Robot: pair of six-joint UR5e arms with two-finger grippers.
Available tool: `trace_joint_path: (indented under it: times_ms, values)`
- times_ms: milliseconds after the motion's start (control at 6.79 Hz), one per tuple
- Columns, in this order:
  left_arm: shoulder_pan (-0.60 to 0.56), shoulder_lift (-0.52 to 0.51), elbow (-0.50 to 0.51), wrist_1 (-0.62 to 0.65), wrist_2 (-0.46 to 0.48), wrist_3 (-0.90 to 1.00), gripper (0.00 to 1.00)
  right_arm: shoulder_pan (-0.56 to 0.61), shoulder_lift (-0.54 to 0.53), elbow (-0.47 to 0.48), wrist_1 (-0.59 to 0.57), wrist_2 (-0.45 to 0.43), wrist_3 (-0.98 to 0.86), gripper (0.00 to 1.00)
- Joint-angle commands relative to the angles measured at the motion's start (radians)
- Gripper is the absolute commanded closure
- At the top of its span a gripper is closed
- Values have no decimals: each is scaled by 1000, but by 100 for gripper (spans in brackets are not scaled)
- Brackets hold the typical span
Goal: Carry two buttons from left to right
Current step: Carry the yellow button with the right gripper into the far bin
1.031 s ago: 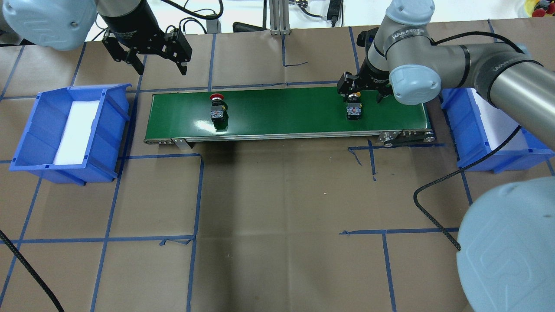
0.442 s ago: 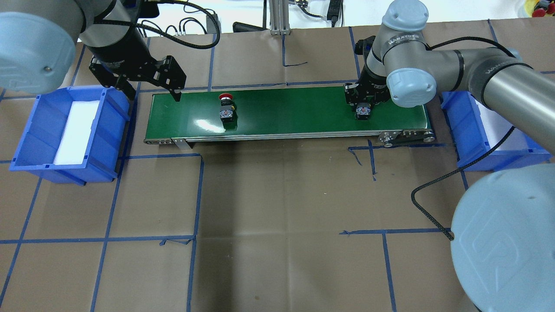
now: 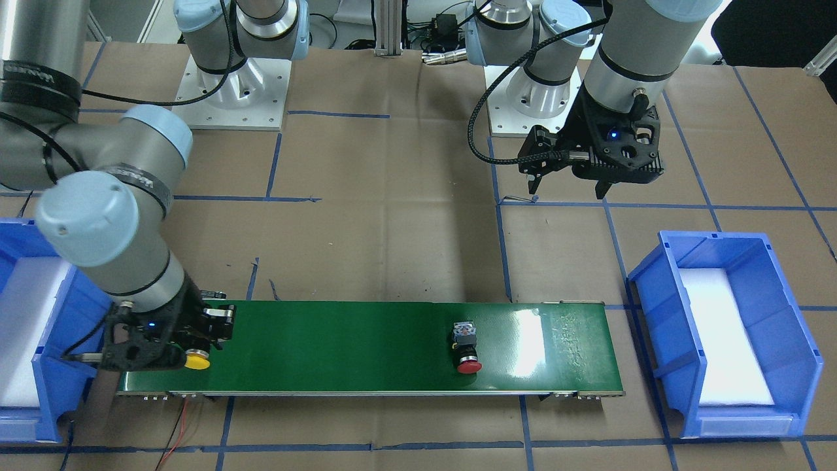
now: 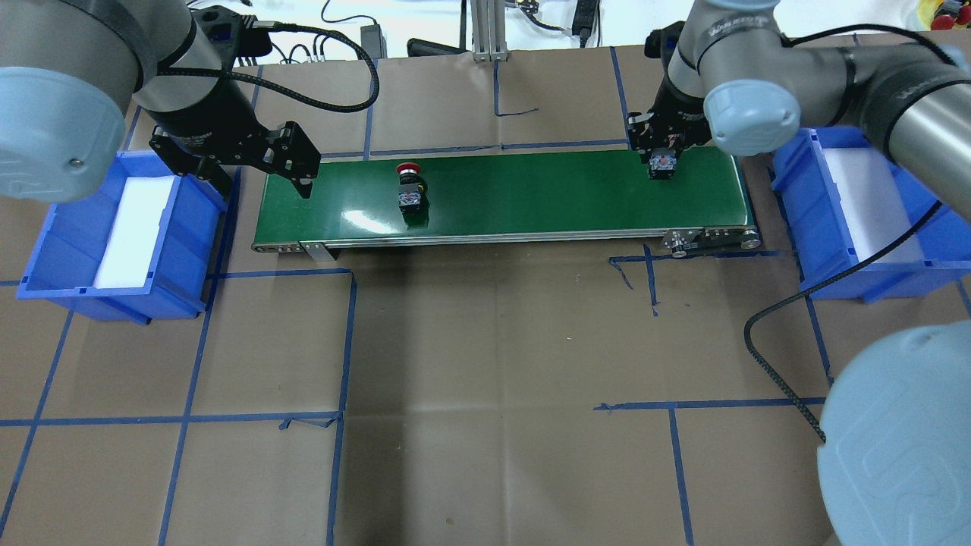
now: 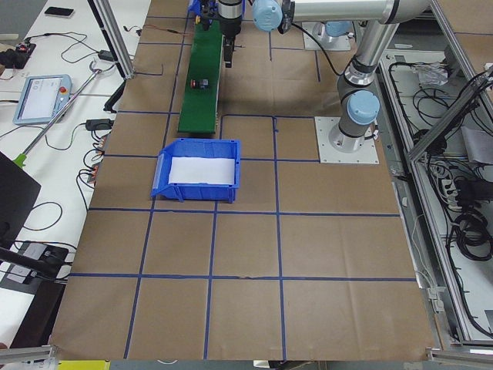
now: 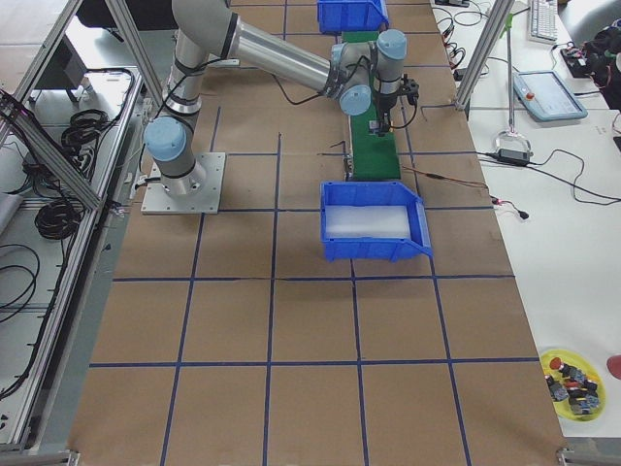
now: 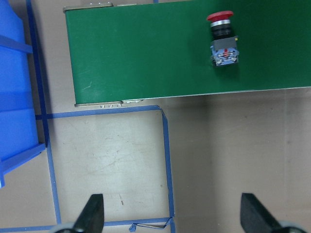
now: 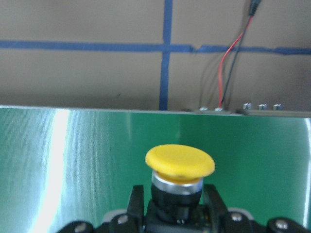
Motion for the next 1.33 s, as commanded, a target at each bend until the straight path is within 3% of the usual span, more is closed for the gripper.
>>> trace_joint_path:
  times_ms: [0,442,736,884,1178]
  values:
    - [11,0,-2,20,0,1,0,-151,-67,-132,226,4,-155,94]
    - [13,-2,-5,34,-2,-1,0,-391,-95,-98,218,-6,-467,95]
    - [13,-2,-6,36,-2,-1,0,-468,-119,51,169,3,-506,95]
    - [13,-2,-6,37,-2,-1,0,-489,-119,121,77,10,-523,95]
    - [13,-3,-3,40,-2,-2,0,-525,-92,189,-23,14,-564,95]
